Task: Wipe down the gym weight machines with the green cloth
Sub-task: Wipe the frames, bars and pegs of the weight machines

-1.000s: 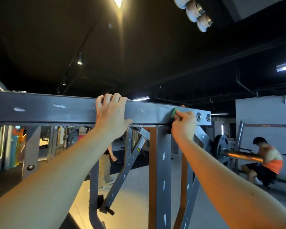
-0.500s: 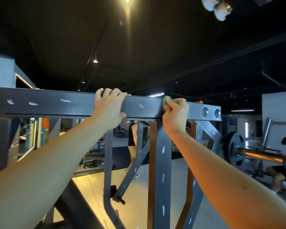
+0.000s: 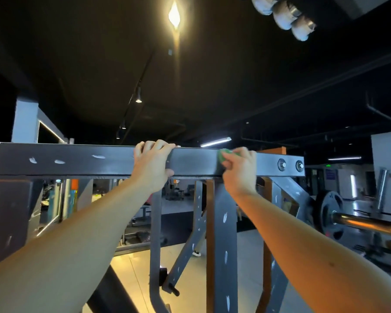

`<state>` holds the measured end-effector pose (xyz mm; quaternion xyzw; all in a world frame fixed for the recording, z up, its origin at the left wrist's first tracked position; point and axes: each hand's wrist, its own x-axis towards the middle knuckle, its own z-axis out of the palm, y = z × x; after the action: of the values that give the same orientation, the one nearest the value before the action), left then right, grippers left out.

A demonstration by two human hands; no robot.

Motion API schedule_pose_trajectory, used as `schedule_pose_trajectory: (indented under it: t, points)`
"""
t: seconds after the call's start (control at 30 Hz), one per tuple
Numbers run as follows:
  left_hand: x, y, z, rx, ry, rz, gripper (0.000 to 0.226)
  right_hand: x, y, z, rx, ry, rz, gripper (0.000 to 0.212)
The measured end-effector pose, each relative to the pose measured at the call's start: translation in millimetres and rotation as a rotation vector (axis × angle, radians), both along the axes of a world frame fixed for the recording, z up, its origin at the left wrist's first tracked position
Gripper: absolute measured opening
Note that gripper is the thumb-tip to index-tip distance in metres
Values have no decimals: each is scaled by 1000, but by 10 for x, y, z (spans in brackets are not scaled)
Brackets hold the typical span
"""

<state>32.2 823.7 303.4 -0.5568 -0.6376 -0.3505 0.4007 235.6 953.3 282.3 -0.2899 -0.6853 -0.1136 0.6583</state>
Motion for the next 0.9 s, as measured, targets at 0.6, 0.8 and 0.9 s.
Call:
schedule_pose_trajectory:
  t: [0.6,0.8,0.9]
  points:
    - [-829,-186,147,-4,93,-77,70,-674,-380,-2,-54,232,-141,27]
    - [-896,-187,84,34,105,-142,68,-1475,-778,18,-57,377,-99,19]
    - [-916,-212,65,49,113,-134,67,-1634,-964,-114,68,104,-40,34]
